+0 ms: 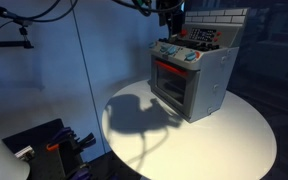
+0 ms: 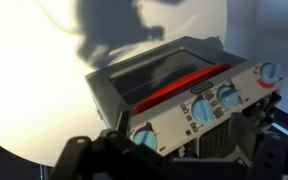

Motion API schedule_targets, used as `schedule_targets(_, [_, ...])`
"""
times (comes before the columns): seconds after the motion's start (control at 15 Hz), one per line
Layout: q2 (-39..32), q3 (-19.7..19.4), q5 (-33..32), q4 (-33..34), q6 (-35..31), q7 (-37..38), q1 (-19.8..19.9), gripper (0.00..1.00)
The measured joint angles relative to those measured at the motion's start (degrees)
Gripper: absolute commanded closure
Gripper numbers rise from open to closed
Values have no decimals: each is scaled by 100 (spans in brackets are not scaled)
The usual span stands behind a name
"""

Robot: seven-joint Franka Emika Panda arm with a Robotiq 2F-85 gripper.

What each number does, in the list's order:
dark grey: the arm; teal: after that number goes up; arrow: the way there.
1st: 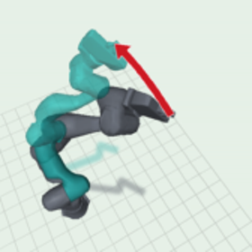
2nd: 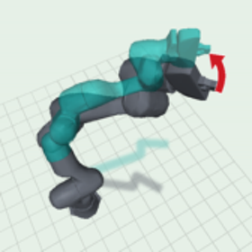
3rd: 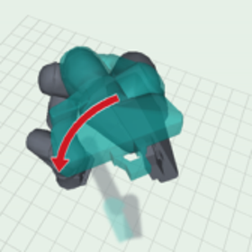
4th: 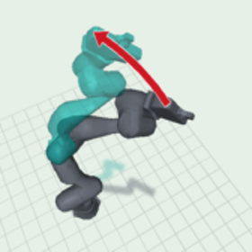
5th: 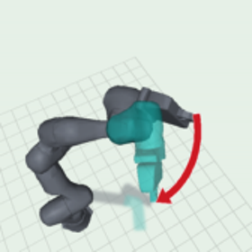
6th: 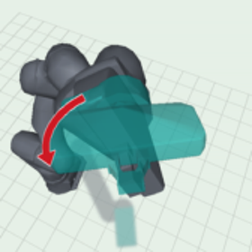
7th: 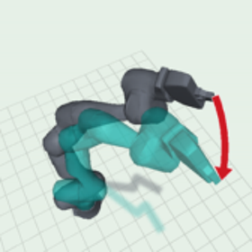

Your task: Turn the far right switch on the oven to the right

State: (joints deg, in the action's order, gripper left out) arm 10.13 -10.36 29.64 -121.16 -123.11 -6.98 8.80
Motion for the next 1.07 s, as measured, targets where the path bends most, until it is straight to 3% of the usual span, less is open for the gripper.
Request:
schedule_targets(0.6, [338,0,-1517,2,1223,242,1,0])
schedule_targets(1.07, [579,69,-2330,-26,1932,251,1,0])
